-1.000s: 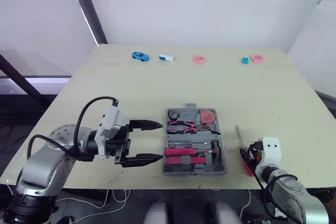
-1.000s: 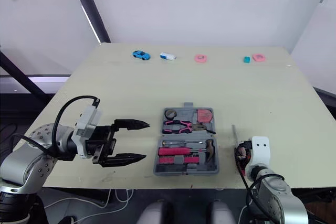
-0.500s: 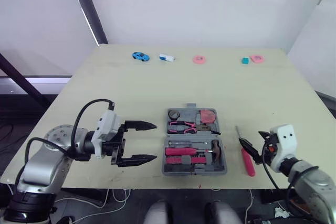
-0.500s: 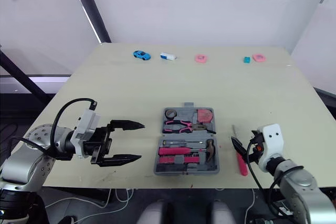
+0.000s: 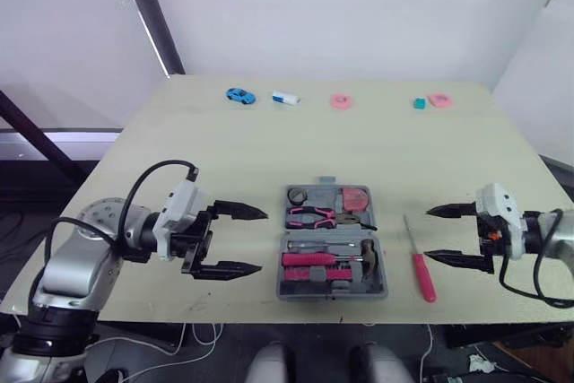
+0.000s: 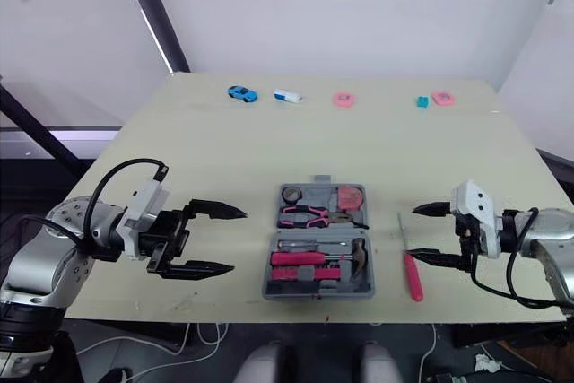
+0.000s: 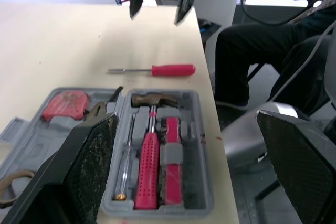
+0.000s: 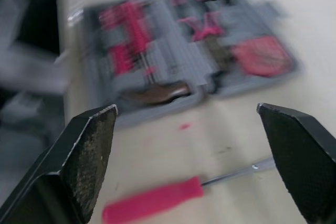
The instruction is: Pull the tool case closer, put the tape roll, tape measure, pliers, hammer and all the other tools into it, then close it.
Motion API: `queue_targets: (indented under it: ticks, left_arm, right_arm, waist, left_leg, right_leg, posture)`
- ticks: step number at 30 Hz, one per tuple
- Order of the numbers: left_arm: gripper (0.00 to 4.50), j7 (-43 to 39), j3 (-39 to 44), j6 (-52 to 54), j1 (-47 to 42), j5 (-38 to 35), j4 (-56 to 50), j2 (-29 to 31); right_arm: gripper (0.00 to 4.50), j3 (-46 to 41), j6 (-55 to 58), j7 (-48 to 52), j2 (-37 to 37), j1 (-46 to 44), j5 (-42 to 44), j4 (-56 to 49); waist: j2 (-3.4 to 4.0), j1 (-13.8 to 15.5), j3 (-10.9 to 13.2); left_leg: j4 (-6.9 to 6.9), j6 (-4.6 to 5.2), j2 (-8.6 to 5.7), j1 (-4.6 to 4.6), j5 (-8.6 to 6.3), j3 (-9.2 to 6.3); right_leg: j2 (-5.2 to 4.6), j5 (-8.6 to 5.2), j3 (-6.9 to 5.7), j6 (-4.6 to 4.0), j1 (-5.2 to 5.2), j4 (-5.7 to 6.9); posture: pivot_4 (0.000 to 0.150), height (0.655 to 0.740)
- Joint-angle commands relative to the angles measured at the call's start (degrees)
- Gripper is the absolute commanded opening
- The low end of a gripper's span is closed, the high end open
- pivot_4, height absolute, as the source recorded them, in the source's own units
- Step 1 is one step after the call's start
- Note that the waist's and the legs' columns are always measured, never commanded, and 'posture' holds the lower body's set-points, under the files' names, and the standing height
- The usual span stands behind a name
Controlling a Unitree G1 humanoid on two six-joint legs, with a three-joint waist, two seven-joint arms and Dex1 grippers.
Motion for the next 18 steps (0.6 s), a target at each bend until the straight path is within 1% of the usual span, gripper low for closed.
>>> queue_targets:
  ticks: [1,4,6,8,10,13,18]
  left_arm:
    - [4.50,0.5,1.3,-0.1,0.5,-1.2,-2.2,-0.1]
    - [4.50,0.7,1.4,-0.3,1.2,-1.4,-2.8,-0.2]
    - [4.50,-0.4,1.2,-1.7,2.5,-0.8,-3.7,0.2]
    - [4.50,-0.7,1.2,-1.9,3.2,-0.9,-4.4,0.4]
    - [4.50,-0.2,1.1,-1.7,3.5,-1.1,-5.1,0.3]
    - [4.50,0.4,1.2,-2.0,4.2,-0.9,-6.0,0.1]
    - [4.50,1.6,1.4,-2.1,5.3,-0.8,-7.2,-0.1]
  right_arm:
    - [4.49,8.4,-15.2,8.1,-3.2,-6.1,-3.1,10.0]
    - [4.49,18.3,-23.5,8.2,-5.5,-12.5,-3.1,16.5]
    - [4.49,28.7,-32.6,8.2,-5.8,-20.4,-6.8,22.5]
    - [4.49,37.3,-37.6,8.2,-6.3,-26.0,-6.9,26.2]
    - [4.49,44.4,-44.8,8.2,-4.8,-31.3,-9.4,31.4]
    - [4.49,50.6,-53.9,8.2,0.6,-37.5,-13.7,39.8]
    - [4.49,55.0,-64.8,8.2,7.2,-42.3,-18.2,48.7]
  waist:
    - [0.01,0.0,0.0]
    - [0.04,0.0,0.1]
    - [0.10,-0.2,0.2]
    - [0.21,-0.5,0.3]
    - [0.19,-0.4,0.4]
    - [0.20,-0.3,0.4]
    - [0.23,-0.1,0.4]
  left_leg:
    - [0.00,0.00,0.00,-0.01,0.00,0.01]
    - [0.00,0.00,0.01,0.00,0.00,0.00]
    - [0.00,0.00,0.02,0.02,0.00,0.02]
    - [0.01,0.00,0.04,0.05,0.00,0.17]
    - [0.01,0.00,0.06,0.06,0.01,0.20]
    - [0.01,0.00,0.06,0.06,0.01,0.24]
    - [0.03,-0.01,0.04,0.04,0.01,0.26]
  right_leg:
    - [0.00,0.00,0.01,0.00,0.00,0.00]
    - [-0.01,0.06,-0.01,-0.11,-0.01,0.01]
    - [0.00,0.07,0.00,-0.12,-0.02,0.03]
    - [0.00,0.08,0.11,-0.11,-0.08,0.06]
    - [-0.01,0.07,0.15,-0.13,-0.13,0.14]
    - [-0.01,0.07,0.17,-0.15,-0.18,0.21]
    - [-0.01,0.07,0.23,-0.16,-0.22,0.35]
  posture:
    - [0.150,0.7395]
    - [0.150,0.7395]
    - [0.150,0.7395]
    - [0.150,0.7395]
    - [0.150,0.7395]
    - [0.150,0.7395]
    - [0.150,0.7395]
